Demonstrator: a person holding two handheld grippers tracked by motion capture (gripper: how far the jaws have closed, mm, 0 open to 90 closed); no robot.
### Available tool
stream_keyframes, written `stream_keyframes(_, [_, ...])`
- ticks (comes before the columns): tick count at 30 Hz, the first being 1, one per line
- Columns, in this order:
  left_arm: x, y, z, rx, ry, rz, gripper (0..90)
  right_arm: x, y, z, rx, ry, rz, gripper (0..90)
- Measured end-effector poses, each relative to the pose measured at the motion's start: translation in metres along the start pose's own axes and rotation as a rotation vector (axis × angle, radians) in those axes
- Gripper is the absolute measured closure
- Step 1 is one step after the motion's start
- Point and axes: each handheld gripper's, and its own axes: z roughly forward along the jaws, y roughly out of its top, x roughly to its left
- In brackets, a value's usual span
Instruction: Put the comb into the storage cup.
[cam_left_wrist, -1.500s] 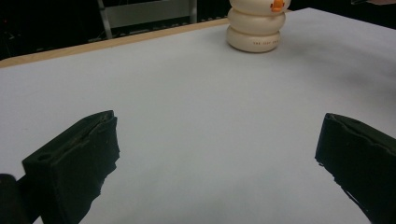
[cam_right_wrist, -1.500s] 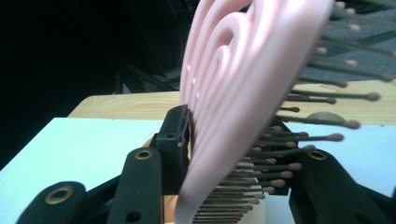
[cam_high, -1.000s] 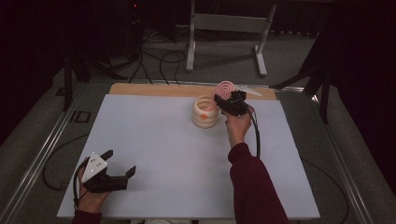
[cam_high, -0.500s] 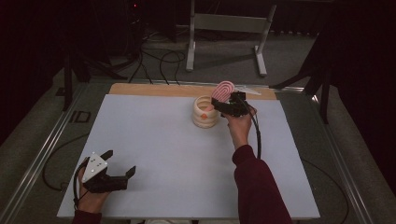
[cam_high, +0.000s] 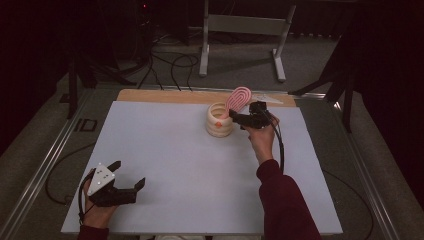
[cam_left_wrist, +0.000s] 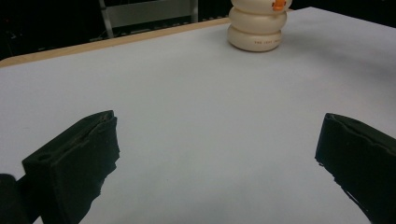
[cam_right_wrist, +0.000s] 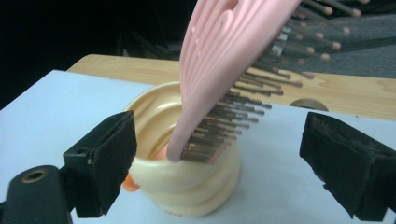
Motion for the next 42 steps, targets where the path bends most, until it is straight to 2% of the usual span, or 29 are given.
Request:
stream_keyframes(5, [0.0, 0.0, 0.0, -0.002, 0.0, -0.002, 0.0, 0.002, -0.008, -0.007, 0.02, 0.023, -0.037, 10.6])
stream_keyframes(12, [0.0, 0.0, 0.0, -0.003, 0.001, -0.002, 0.1, -0.001, -0.021, -0.017, 0.037, 0.044, -0.051, 10.7])
stream_keyframes(22, [-0.002, 0.001, 0.001, -0.001, 0.0, 0.004, 0.1, 0.001, -0.038, -0.033, 0.056, 0.022, -0.076, 10.9])
stream_keyframes(27, [-0.002, 0.001, 0.0, -0.002, 0.002, 0.004, 0.1, 0.001, -0.044, -0.042, 0.062, 0.038, -0.077, 12.0])
stream_keyframes(33, [-0.003, 0.001, 0.001, -0.003, 0.005, 0.004, 0.1, -0.002, -0.053, -0.055, 0.05, 0.034, -0.082, 12.0])
stream_keyframes(37, [-0.005, 0.002, 0.002, -0.005, 0.007, 0.009, 0.1, -0.005, -0.063, -0.064, 0.069, 0.031, -0.091, 11.5])
stream_keyframes(42, [-0.005, 0.002, 0.002, -0.003, 0.011, 0.012, 0.1, -0.004, -0.073, -0.077, 0.052, 0.037, -0.114, 11.0])
